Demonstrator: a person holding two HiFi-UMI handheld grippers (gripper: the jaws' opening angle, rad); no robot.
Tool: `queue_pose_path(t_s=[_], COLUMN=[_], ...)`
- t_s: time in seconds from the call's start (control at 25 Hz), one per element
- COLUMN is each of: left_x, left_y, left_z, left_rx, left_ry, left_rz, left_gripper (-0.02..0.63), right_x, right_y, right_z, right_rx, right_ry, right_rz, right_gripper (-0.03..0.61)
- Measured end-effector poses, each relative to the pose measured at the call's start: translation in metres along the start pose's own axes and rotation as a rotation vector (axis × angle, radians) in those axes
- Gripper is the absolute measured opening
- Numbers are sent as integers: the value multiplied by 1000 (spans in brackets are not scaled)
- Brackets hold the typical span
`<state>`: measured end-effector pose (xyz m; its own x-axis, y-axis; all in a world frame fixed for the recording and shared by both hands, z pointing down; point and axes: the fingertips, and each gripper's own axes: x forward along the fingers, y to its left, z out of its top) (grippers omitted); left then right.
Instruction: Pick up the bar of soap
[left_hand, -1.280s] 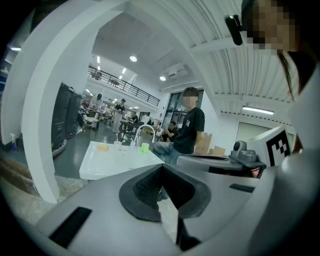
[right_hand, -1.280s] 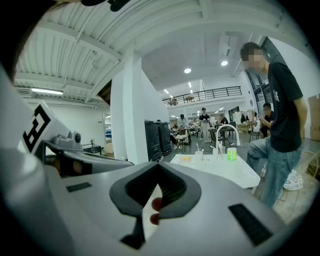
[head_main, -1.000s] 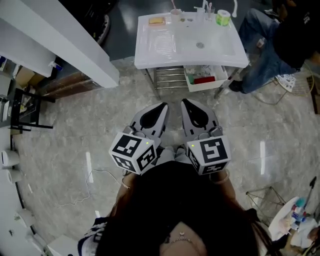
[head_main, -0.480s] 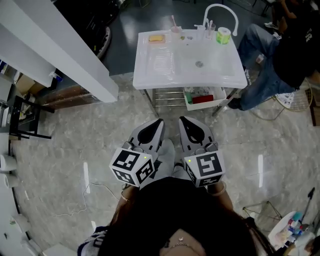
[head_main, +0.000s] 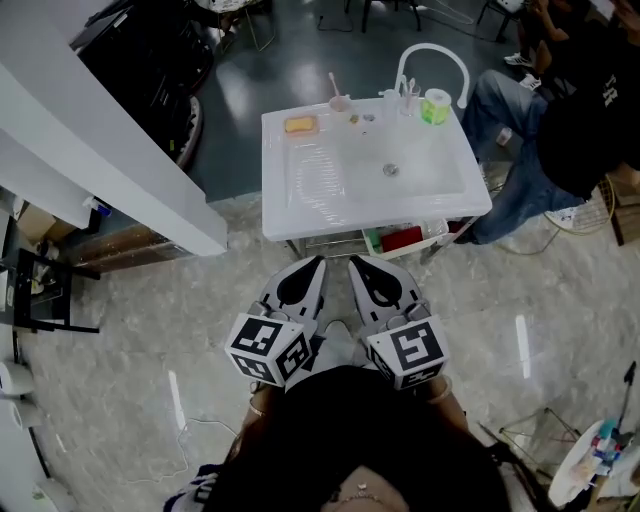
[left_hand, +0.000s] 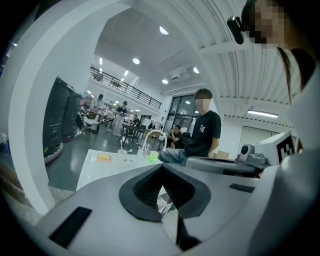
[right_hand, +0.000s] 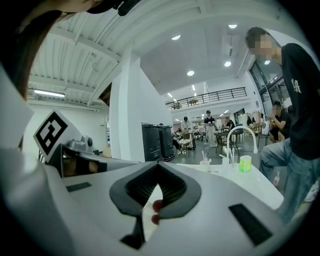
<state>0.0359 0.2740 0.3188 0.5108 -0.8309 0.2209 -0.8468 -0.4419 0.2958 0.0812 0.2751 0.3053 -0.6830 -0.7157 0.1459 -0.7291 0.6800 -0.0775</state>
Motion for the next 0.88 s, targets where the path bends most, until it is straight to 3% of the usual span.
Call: queue_pose_path(t_s=[0.44,0.88], left_x=[31,52], left_y=[63,79], left_z=[21,14], left_rx=[17,-20], left_ry=[15,49], left_rz=[-55,-76], left_gripper=[0,0], right_x=[77,94], right_y=[-9,-31], right_z=[11,3], right_rx=[3,34], right_ry=[-2,17], right_rz=[-46,-70], right_gripper=[8,8])
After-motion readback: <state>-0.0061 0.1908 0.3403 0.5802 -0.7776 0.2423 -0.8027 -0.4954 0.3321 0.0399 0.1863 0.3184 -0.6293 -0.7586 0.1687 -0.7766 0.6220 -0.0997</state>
